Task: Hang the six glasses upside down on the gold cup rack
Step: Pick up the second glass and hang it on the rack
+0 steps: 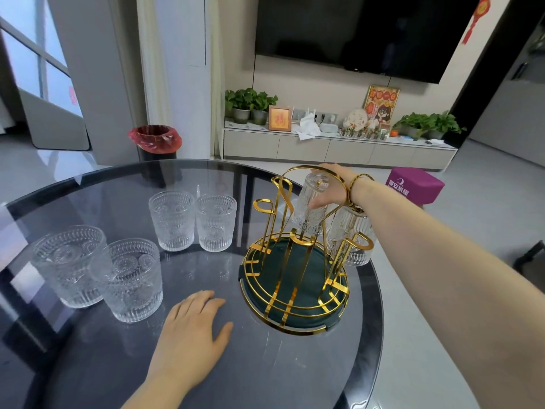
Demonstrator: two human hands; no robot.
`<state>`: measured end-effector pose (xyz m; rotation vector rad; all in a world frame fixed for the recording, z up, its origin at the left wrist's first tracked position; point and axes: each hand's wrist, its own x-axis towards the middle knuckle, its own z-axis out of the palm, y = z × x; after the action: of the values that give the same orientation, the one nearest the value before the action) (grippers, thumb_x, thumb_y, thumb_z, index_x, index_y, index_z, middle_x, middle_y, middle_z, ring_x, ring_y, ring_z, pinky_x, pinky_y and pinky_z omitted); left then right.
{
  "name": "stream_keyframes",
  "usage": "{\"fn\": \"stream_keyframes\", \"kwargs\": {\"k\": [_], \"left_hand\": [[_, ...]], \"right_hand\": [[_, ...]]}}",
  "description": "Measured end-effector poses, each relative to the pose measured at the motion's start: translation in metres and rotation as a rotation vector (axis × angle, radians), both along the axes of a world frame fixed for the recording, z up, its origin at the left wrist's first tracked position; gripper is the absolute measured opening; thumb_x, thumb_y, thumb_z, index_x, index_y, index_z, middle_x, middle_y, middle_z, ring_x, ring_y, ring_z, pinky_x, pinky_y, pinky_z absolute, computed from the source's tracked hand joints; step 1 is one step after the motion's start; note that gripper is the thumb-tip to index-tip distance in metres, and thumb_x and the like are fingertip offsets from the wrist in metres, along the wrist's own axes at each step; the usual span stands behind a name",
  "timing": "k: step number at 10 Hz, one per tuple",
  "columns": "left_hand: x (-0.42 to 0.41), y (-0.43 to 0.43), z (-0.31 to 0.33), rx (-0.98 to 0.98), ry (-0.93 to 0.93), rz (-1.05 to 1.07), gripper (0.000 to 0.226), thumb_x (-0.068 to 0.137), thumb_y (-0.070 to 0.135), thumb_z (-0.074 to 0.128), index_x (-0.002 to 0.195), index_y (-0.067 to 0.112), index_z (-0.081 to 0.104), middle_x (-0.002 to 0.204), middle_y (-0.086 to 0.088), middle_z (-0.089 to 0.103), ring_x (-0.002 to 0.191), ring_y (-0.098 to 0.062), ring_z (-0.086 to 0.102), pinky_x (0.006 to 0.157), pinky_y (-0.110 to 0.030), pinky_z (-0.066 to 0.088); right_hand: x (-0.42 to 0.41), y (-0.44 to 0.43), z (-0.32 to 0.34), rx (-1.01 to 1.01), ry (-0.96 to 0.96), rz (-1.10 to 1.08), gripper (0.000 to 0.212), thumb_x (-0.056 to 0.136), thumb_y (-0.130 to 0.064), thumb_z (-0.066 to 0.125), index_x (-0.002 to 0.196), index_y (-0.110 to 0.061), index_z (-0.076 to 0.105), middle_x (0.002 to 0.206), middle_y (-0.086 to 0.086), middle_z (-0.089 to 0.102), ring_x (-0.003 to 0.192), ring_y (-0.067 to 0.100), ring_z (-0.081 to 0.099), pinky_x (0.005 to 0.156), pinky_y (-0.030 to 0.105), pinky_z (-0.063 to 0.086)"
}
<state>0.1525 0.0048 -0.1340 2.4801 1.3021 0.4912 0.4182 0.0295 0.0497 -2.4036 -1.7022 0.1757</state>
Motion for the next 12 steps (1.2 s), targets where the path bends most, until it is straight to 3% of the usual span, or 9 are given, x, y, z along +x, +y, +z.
{"fn": "stream_keyframes", "kwargs": {"k": [3,9,12], "left_hand": [[0.0,0.001,-0.001,-0.011,-0.024,0.003,0.043,0.086,0.041,0.048,0.127,0.027,0.044,0.14,0.007,0.04,0.133,-0.012,0.03,0.113,-0.031,0.02],[0.0,0.003,-0.003,0.006,-0.006,0.011,0.043,0.087,0.043,0.046,0.127,0.029,0.043,0.141,0.009,0.038,0.133,-0.011,0.029,0.114,-0.03,0.02],[0.0,0.004,-0.004,0.017,0.006,0.008,0.043,0.088,0.044,0.042,0.128,0.028,0.04,0.142,0.008,0.036,0.134,-0.011,0.027,0.114,-0.03,0.019]], "right_hand": [[0.001,0.002,0.001,-0.032,-0.038,0.012,0.075,0.068,-0.03,0.072,0.129,-0.009,0.033,0.136,0.015,0.04,0.123,0.031,0.038,0.101,0.038,0.034],[0.005,-0.002,-0.001,0.023,0.175,-0.078,0.076,0.069,-0.022,0.071,0.13,-0.011,0.028,0.135,0.016,0.04,0.121,0.033,0.04,0.094,0.039,0.037],[0.007,-0.016,0.004,0.182,0.248,-0.119,0.077,0.068,-0.028,0.07,0.131,-0.011,0.029,0.138,0.011,0.04,0.123,0.029,0.04,0.099,0.039,0.036]]}}
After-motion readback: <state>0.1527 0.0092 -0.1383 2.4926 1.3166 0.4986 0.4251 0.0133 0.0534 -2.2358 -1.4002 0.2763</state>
